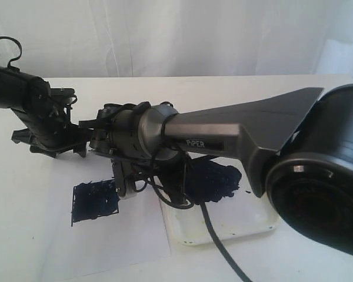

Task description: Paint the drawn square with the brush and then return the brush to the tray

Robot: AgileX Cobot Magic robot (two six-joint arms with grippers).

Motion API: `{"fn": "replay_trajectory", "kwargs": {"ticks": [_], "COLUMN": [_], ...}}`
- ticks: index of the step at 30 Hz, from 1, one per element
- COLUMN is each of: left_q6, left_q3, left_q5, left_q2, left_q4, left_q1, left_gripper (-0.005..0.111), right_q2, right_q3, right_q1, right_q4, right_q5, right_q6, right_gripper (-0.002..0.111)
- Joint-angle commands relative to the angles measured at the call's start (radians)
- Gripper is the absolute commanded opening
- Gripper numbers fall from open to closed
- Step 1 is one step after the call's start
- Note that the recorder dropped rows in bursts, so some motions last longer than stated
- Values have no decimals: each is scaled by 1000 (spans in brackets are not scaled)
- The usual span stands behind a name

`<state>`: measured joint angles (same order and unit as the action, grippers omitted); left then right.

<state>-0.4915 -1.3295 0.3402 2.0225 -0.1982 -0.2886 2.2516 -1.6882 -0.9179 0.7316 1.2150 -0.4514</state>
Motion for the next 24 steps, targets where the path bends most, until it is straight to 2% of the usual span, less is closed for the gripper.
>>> {"fn": "replay_trajectory", "kwargs": {"ticks": [1, 11, 17, 24], "left_q6": [-2, 2, 2, 2], "left_q3": [9, 9, 9, 9], "left_q5": [55, 70, 56, 54], "left_q2": [13, 13, 13, 13], "left_q4": [-28, -89, -156, -156], "left_q1": [-2, -2, -2, -2], "left_gripper": [68, 68, 68, 68], "right_q2": [-26, -75, -75, -75], "right_q3": [5, 21, 86, 88], "right_q1": [7, 8, 11, 11], "right_q4": [0, -62, 13, 31], "right_q5": [6, 6, 6, 6], "right_q6": [10, -47, -34, -8], "right_gripper": [0, 0, 0, 0]}}
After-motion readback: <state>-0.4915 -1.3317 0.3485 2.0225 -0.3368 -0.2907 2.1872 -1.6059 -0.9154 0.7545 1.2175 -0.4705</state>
